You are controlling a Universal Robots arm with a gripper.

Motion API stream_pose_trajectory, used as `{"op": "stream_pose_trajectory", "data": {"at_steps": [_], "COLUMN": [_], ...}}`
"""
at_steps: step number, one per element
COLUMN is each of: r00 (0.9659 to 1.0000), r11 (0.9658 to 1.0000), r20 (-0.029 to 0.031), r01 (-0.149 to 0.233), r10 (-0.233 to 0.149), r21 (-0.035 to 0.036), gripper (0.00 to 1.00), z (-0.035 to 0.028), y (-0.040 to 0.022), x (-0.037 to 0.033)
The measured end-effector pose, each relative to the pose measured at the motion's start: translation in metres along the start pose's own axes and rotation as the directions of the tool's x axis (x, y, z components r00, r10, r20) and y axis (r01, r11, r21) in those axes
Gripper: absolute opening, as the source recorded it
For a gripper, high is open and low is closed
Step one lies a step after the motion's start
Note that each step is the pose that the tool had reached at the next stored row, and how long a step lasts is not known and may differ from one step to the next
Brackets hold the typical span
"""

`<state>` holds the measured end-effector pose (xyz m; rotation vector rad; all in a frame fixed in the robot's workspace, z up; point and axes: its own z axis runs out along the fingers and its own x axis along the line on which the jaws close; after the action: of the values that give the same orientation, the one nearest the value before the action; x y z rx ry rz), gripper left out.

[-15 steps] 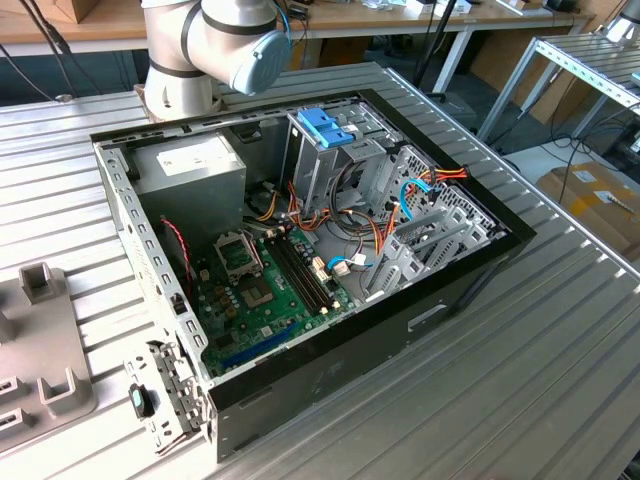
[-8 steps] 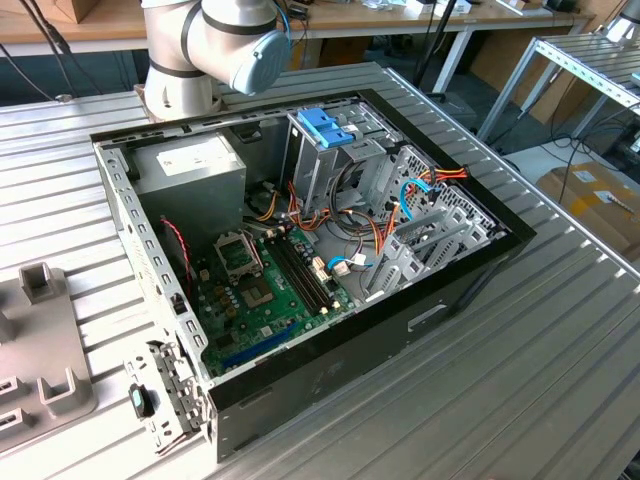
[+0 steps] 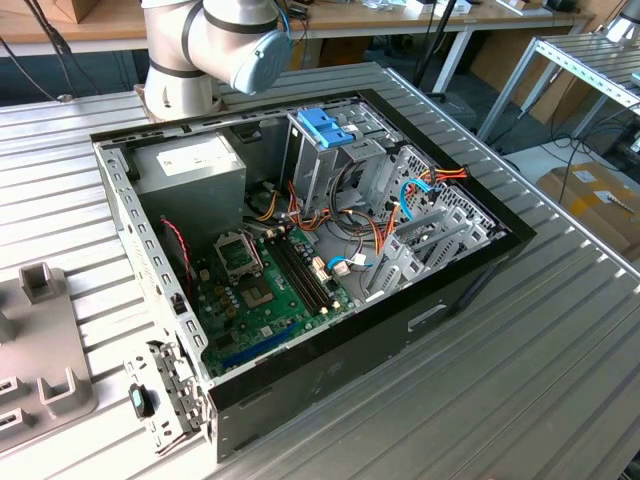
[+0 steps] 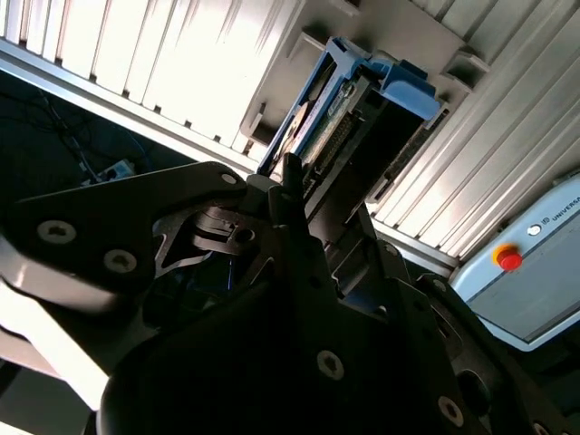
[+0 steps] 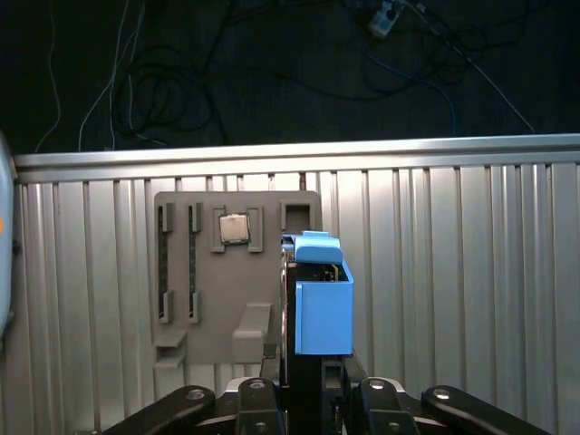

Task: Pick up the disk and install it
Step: 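Pick up the disk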

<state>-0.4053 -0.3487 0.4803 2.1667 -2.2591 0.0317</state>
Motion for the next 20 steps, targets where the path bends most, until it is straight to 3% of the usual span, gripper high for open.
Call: {"op": "stream_pose_trajectory", "data": {"at_steps": [10,15,17,20], "r00": [1.0000,1.0000,1.0000,1.0000], "r11": [1.0000,1.0000,1.0000,1.0000], "r20": [0.0000,0.0000,0.0000,0.0001], "r01": [0.000,0.000,0.000,0.000], "r10": [0.000,0.000,0.000,0.000], "r21": [0.0000,0.0000,0.0000,0.0000], "gripper": [0.35,0.35,0.35,0.35], "z": [0.0002,0.0002,0.0003,0.0004], "y": [-0.0215,-0.0375,-0.0491,-0.0561], "x": [-0.0009,-0.0017,-0.0022,-0.0025]}}
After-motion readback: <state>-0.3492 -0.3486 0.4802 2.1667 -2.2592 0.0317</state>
